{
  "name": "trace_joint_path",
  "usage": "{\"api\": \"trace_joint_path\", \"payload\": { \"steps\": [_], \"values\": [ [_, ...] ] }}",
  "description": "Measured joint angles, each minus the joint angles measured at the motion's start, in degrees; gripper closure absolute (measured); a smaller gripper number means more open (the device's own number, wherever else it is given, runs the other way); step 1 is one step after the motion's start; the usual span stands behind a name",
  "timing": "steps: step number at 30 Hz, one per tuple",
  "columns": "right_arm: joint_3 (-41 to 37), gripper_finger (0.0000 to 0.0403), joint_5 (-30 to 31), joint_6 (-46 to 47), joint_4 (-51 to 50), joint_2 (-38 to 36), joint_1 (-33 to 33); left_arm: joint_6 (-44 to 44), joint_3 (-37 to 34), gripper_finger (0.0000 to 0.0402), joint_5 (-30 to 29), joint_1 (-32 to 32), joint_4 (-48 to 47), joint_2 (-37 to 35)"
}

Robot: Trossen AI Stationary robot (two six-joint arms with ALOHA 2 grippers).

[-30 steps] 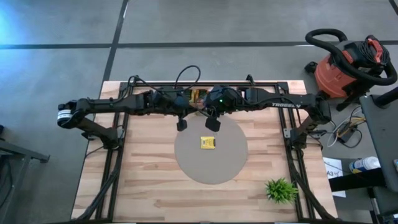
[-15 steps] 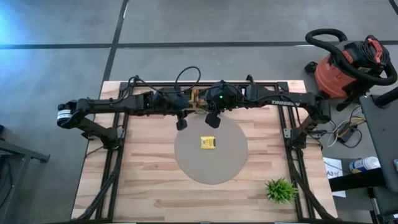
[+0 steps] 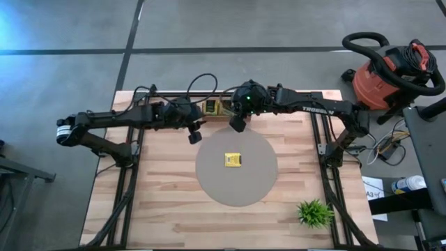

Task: Pick & Place Tea
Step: Put the left yellow tea bag into the left compartment of the wooden organizer

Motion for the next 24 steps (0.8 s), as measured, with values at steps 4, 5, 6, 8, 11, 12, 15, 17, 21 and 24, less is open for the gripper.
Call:
{"api": "trace_joint_path", "payload": {
  "steps": [4, 5, 6, 8, 11, 12, 15, 17, 21, 24],
  "values": [
    [-0.1, 0.0394, -2.9, -2.5, -0.9, 2.7, -3.6, -2.4, 0.0, 0.0298, 0.0, 0.0, -1.1, -1.4],
    [-0.1, 0.0394, -4.7, -3.3, -0.9, 3.8, -4.6, -3.3, 0.0, 0.0298, 0.0, 0.0, -1.1, -1.7],
    [-0.1, 0.0394, -6.3, -3.9, -0.5, 4.7, -5.4, -4.2, 0.0, 0.0298, 0.0, 0.0, -1.1, -1.9],
    [-0.1, 0.0394, -8.8, -5.7, 0.2, 6.5, -6.9, -5.8, 0.0, 0.0298, 0.0, 0.0, -0.5, -2.0],
    [-0.1, 0.0394, -10.9, -9.9, 1.0, 8.8, -8.9, -7.5, 0.0, 0.0298, 0.0, 0.1, 0.0, -2.0],
    [-0.1, 0.0394, -11.5, -10.9, 1.2, 9.3, -9.7, -8.1, 0.0, 0.0298, 0.0, 0.1, -0.1, -2.0],
    [-0.1, 0.0394, -14.8, -13.2, 1.2, 10.7, -12.0, -9.9, 0.0, 0.0298, -1.3, 0.5, -0.1, -1.7],
    [-0.1, 0.0394, -17.5, -14.8, 1.2, 11.2, -13.6, -11.5, 0.0, 0.0298, -4.1, 0.9, 0.0, -1.4],
    [-0.1, 0.0394, -18.5, -18.7, 2.8, 12.2, -15.2, -16.1, 0.0, 0.0298, -7.9, 2.5, 0.1, -0.9],
    [-0.1, 0.0394, -19.2, -20.4, 4.8, 13.3, -16.1, -17.5, 0.0, 0.0298, -7.7, 3.8, 0.2, -0.3]
  ]
}}
